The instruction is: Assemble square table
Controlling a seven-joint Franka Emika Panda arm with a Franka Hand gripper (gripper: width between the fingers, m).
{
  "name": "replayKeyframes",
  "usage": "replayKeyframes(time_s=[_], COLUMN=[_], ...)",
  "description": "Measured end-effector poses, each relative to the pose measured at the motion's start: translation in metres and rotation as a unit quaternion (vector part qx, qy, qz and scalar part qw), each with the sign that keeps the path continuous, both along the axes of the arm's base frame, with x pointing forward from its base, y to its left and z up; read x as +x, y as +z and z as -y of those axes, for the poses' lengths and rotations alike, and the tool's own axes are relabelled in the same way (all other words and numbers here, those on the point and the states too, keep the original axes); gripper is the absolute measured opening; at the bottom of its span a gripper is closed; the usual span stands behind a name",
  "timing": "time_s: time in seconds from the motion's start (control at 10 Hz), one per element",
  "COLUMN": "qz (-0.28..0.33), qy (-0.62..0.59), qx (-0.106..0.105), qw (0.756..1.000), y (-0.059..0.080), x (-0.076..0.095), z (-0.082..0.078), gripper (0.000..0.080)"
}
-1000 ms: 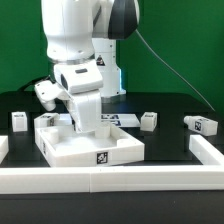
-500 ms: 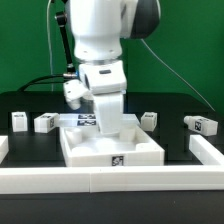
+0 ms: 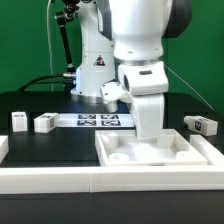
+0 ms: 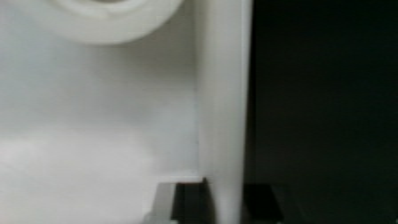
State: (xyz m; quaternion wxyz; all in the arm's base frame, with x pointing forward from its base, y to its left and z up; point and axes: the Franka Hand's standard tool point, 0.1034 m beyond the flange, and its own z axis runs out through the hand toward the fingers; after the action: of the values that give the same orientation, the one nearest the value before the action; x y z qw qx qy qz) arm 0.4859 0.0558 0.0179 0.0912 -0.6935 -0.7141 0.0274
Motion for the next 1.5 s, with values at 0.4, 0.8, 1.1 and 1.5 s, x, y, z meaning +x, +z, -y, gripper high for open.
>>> replayKeyframes(time_s=[0.4,0.8,1.1,1.5], qz=[0.001,-0.001,-0.003,0.009], qy=[-0.018,-0.021,-0.040,-0.128], qx=[-0.003,-0.003,-0.007,-0.026], qw=[1.000,1.000,0.999,0.991], y=[-0.001,-0.002,-0.002,0.024], x=[0.008,0.007,0.005,-0.011], z=[-0.016,-0.015,-0.015,-0.033], gripper=[0.0068,0.0280,0.0632,0.0649])
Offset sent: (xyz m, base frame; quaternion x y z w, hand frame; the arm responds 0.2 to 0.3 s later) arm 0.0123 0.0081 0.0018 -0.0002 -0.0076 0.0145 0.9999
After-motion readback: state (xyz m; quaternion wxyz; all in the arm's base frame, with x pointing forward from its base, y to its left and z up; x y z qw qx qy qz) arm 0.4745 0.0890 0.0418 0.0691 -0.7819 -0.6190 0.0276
